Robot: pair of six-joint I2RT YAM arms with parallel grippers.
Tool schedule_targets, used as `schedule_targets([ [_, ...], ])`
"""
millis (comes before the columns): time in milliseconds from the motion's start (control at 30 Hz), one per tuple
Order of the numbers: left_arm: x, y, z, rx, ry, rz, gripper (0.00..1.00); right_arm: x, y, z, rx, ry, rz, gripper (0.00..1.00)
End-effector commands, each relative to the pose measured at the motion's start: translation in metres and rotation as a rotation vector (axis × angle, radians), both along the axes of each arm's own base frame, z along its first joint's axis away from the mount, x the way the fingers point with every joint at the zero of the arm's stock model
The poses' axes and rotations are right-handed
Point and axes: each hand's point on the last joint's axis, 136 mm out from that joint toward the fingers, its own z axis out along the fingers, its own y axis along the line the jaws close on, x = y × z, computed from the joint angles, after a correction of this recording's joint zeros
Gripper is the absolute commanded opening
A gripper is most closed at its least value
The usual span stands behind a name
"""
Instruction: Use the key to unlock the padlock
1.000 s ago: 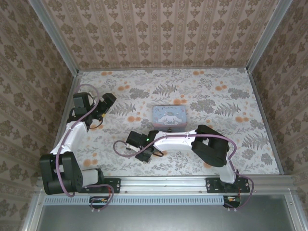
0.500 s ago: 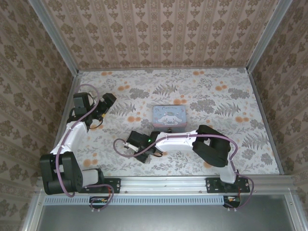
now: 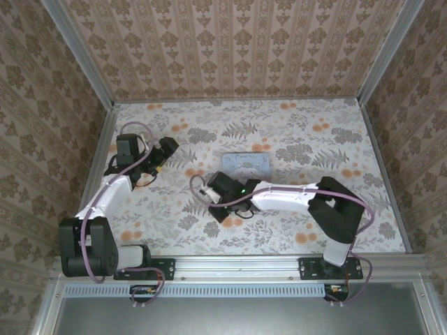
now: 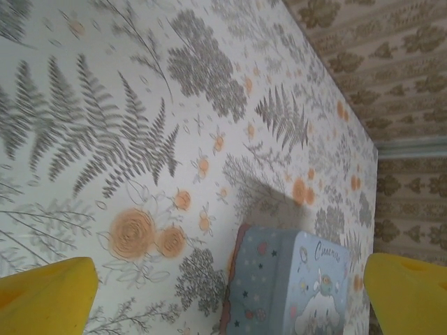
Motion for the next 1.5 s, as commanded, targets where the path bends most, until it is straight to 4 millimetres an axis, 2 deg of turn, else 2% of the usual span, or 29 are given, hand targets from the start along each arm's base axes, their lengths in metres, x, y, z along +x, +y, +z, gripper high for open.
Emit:
schedule_targets([
  [0, 0.002, -0.026, 0.009, -0.022, -0.038, -0.072, 1.0, 0.022, -0.004, 0.036, 0.188, 0.014, -0.109, 0.0],
  [133, -0.003, -0.06, 0.007, -0.056, -0.037, -0.135, 1.0, 0.051, -0.026, 0.063, 0.364, 0.033, -0.246, 0.0],
  [333, -0.011, -0.111, 0.007, -0.096, -0.047, -0.259, 0.95, 0.065, -0.047, 0.095, 0.551, 0.077, -0.274, 0.0],
  [533, -0.021, -0.14, 0.013, -0.099, -0.079, -0.374, 0.84, 0.064, -0.063, 0.103, 0.604, 0.116, -0.235, 0.0],
  [700, -0.026, -0.156, 0.012, -0.155, -0.069, -0.38, 0.82, 0.084, -0.08, 0.102, 0.704, 0.128, -0.373, 0.0],
  [767, -0.031, -0.169, 0.011, -0.201, -0.055, -0.385, 0.81, 0.092, -0.083, 0.104, 0.758, 0.137, -0.437, 0.0],
  [933, -0.031, -0.187, 0.019, -0.318, -0.048, -0.347, 0.79, 0.114, -0.094, 0.115, 0.888, 0.125, -0.604, 0.0],
  [1133, -0.029, -0.194, 0.035, -0.427, -0.076, -0.28, 0.75, 0.142, -0.115, 0.131, 1.025, 0.11, -0.848, 0.0],
  [1300, -0.029, -0.194, 0.044, -0.496, -0.107, -0.25, 0.66, 0.16, -0.13, 0.139, 1.105, 0.112, -1.004, 0.0],
  [1467, -0.028, -0.201, 0.047, -0.547, -0.117, -0.254, 0.58, 0.171, -0.131, 0.146, 1.18, 0.135, -1.068, 0.0],
])
